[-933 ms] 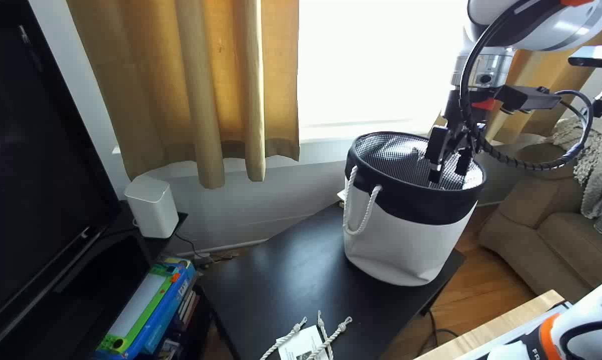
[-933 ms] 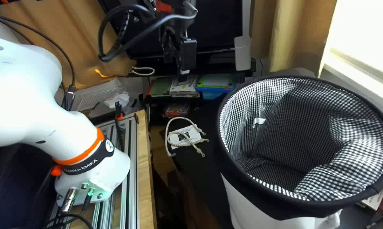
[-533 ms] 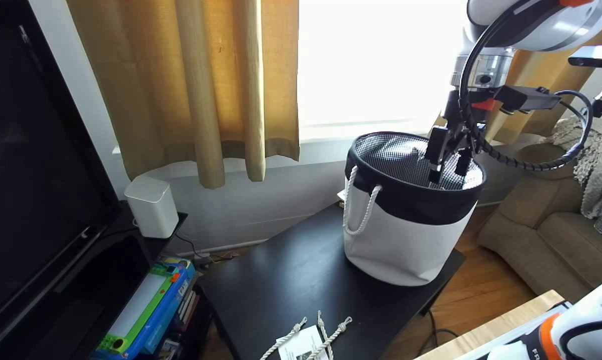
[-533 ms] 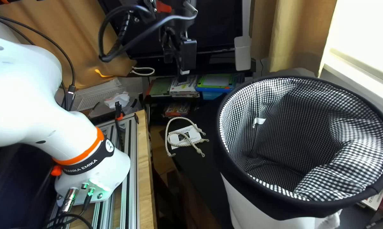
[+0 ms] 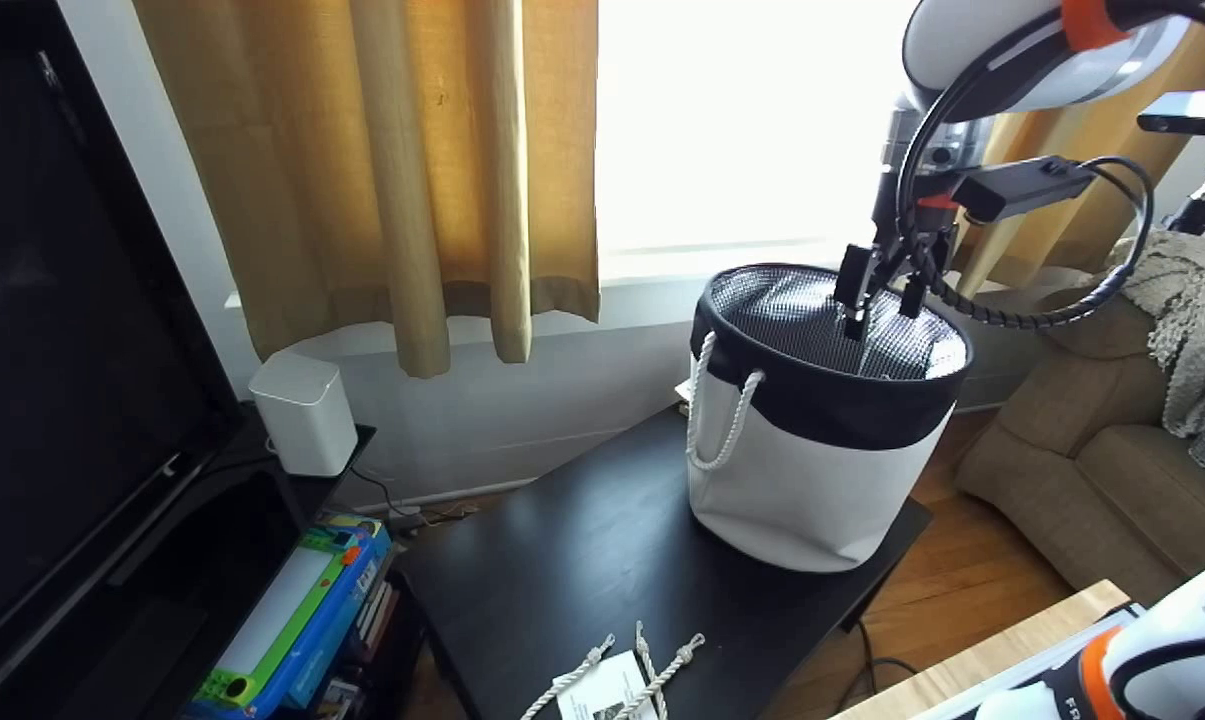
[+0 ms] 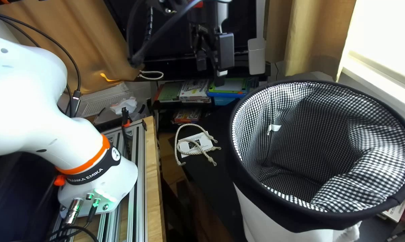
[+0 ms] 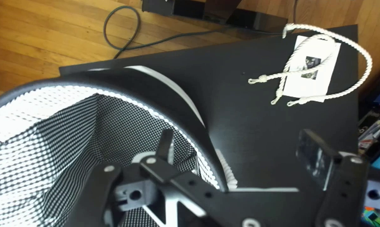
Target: Turn the bag upside down
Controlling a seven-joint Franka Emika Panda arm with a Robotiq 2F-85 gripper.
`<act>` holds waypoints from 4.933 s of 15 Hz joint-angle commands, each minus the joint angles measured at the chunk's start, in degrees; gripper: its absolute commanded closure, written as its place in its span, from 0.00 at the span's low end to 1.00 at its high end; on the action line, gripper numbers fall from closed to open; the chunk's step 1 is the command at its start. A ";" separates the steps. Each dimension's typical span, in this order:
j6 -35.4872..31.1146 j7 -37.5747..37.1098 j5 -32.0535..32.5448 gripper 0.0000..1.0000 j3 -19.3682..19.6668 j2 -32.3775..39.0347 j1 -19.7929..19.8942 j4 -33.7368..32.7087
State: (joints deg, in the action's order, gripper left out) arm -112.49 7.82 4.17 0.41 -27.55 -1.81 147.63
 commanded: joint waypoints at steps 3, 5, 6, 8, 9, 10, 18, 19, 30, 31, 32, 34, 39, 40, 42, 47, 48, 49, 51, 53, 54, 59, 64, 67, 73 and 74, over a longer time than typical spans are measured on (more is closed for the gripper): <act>-14.40 0.73 7.66 0.00 -3.70 13.62 -1.19 -3.35; -19.81 0.60 10.39 0.00 -4.54 18.20 -1.15 -4.41; -22.40 0.91 11.24 0.00 -4.56 20.58 -1.13 -4.85; -21.70 0.29 9.76 0.00 -4.36 18.32 -1.29 -3.65; -23.11 0.31 10.20 0.00 -4.38 20.39 -1.28 -4.33; -23.50 0.32 10.39 0.00 -4.38 21.91 -1.28 -5.08; -31.14 0.27 9.44 0.26 -3.23 30.97 -0.51 -7.35; -32.86 0.49 9.53 0.35 -3.30 32.10 -0.62 -7.55; -30.62 -6.79 7.32 1.00 -9.64 32.95 -7.64 -7.78; -30.79 -8.14 8.16 0.99 -10.09 33.72 -8.40 -8.22; -31.07 -10.41 10.04 0.99 -10.20 34.54 -9.18 -8.61; -30.93 -13.79 12.57 0.99 -10.34 35.86 -10.57 -9.36; -26.51 -21.30 10.23 0.99 -11.40 38.63 -13.17 -11.49; -26.57 -22.88 9.96 0.99 -11.62 39.53 -13.72 -12.11; -27.69 -24.84 9.48 0.99 -12.05 42.36 -14.77 -14.03; -28.94 -25.51 11.32 0.94 -11.29 41.95 -16.08 -14.47; -28.94 -25.46 11.33 0.94 -11.23 41.78 -15.99 -14.54; -28.93 -25.40 11.35 0.94 -11.11 41.58 -15.87 -14.53; -28.92 -25.31 11.36 0.94 -11.00 41.46 -15.72 -14.52; -28.92 -25.31 11.36 0.94 -10.99 41.46 -15.71 -14.51; -28.92 -25.31 11.36 0.99 -10.99 41.46 -15.72 -14.51; -29.44 -31.98 16.22 0.99 -11.46 46.51 -20.75 -16.11; -28.10 -43.77 20.67 0.99 -9.19 51.42 -28.32 -18.07; -28.00 -51.41 24.28 0.99 -7.71 54.38 -32.20 -19.38; -28.35 -58.93 25.95 0.99 -4.52 60.77 -37.86 -22.69; -28.58 -59.13 25.75 0.99 -4.12 61.55 -38.30 -23.19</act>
State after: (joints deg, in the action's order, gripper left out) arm -141.44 -48.12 28.67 -5.94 30.09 -37.70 126.57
